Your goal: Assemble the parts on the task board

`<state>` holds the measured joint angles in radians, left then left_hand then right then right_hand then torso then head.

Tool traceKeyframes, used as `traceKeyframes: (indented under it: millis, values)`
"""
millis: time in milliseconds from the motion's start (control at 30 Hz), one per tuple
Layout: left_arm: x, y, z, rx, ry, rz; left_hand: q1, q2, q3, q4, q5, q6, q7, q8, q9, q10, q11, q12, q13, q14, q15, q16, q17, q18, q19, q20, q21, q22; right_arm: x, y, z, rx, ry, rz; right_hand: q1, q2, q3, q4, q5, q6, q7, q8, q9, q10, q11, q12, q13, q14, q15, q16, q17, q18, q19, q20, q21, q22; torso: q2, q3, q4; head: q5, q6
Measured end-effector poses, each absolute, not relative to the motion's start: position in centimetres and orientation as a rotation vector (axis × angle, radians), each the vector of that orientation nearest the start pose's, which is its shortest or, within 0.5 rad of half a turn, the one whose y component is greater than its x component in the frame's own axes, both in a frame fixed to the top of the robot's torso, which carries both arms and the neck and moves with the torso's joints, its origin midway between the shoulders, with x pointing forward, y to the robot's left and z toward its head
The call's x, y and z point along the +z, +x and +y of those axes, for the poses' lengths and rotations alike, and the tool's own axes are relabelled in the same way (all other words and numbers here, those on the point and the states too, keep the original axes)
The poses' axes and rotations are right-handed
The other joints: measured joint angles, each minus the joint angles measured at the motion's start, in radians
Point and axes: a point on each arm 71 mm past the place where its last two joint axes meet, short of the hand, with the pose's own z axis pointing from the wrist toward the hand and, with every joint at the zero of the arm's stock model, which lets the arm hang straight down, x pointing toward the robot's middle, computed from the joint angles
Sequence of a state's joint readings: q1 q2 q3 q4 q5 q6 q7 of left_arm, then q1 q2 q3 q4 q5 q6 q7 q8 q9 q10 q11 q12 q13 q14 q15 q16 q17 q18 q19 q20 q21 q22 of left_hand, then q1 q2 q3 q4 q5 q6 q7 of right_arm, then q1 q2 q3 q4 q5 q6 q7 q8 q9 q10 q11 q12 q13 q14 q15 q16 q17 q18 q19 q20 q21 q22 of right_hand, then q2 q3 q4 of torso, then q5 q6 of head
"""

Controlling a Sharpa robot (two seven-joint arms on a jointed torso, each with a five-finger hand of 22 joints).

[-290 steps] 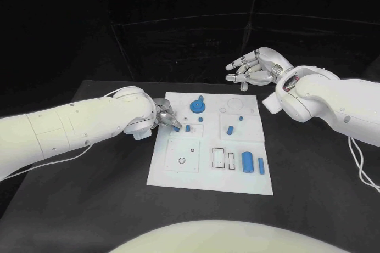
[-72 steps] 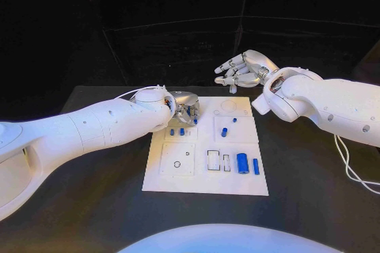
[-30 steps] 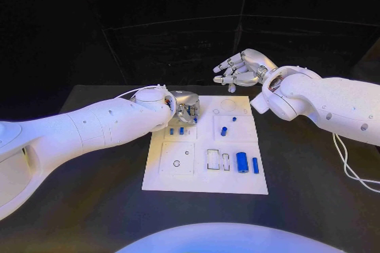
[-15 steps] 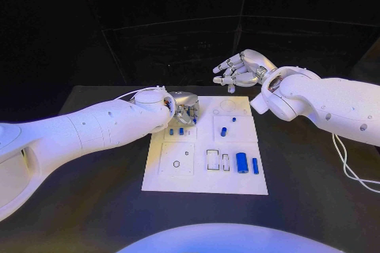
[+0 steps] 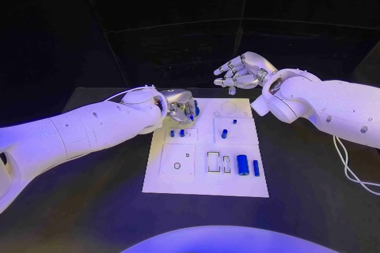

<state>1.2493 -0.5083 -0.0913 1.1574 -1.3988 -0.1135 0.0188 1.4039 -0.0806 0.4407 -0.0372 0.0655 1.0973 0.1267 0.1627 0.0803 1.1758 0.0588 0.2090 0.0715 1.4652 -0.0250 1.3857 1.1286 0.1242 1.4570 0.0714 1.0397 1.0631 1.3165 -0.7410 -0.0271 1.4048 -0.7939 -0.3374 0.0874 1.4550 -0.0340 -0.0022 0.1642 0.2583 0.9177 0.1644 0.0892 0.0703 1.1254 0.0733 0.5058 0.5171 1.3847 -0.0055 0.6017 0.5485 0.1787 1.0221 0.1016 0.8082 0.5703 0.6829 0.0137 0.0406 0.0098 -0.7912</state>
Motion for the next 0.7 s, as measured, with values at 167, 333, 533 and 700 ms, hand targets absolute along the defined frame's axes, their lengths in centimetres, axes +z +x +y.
traceKeyframes:
  millis: [167,333,533,700]
  values:
    - [-19.5,54.0,13.1,-0.733,0.277,1.801,-0.004,-0.004,0.000,0.000,0.000,0.000,0.000,0.000,0.000,0.000,0.000,0.000,0.000,0.000,0.000,0.000,0.000,0.000,0.000,0.000,0.000,0.001,-12.7,52.8,-18.5,1.075,0.347,1.587,0.000,0.000,0.000,0.000,0.000,0.000,0.000,0.000,0.000,0.000,0.000,0.000,0.000,0.000,0.000,0.000,0.000,0.000,0.000,0.000,0.000,0.000,0.000,-0.0003,0.0006,0.004,0.003]
    - [-18.9,54.0,14.5,-0.737,0.244,1.798,-0.014,-0.006,0.000,0.000,0.000,0.000,0.000,-0.003,0.000,0.000,0.000,-0.004,0.000,0.000,0.000,0.000,-0.001,0.000,0.000,0.000,0.004,0.003,-12.7,52.9,-18.6,1.073,0.348,1.587,0.000,0.000,0.000,0.000,0.000,0.000,0.000,0.000,0.000,0.000,0.000,0.000,0.000,0.000,0.000,0.000,0.000,0.000,0.000,0.000,0.000,0.000,0.000,-0.0006,0.0002,0.010,0.005]
    - [-18.9,54.2,16.1,-0.720,0.209,1.820,-0.021,-0.013,0.000,0.000,0.000,0.000,0.000,-0.007,-0.001,0.004,0.004,-0.012,0.000,0.000,0.000,0.000,-0.004,0.000,0.000,0.000,0.008,0.006,-12.7,52.9,-18.7,1.071,0.349,1.587,0.000,0.000,0.003,0.003,0.000,0.000,0.000,0.000,0.000,0.000,0.000,0.000,-0.001,0.000,0.000,0.000,0.001,0.000,0.004,0.004,0.000,-0.001,0.001,-0.0005,0.0000,0.012,0.003]
    - [-19.1,54.3,16.5,-0.714,0.198,1.848,-0.021,-0.013,0.000,0.000,0.000,0.000,0.000,-0.007,-0.001,0.004,0.004,-0.012,0.000,0.000,0.000,0.000,-0.004,0.000,0.000,0.000,0.008,0.006,-12.7,52.9,-18.8,1.071,0.349,1.588,0.000,0.000,0.003,0.003,0.000,0.000,0.000,0.000,0.000,0.000,0.000,0.000,-0.001,0.000,0.000,0.000,0.001,0.000,0.004,0.004,0.000,-0.001,0.001,-0.0003,-0.0007,0.013,0.002]
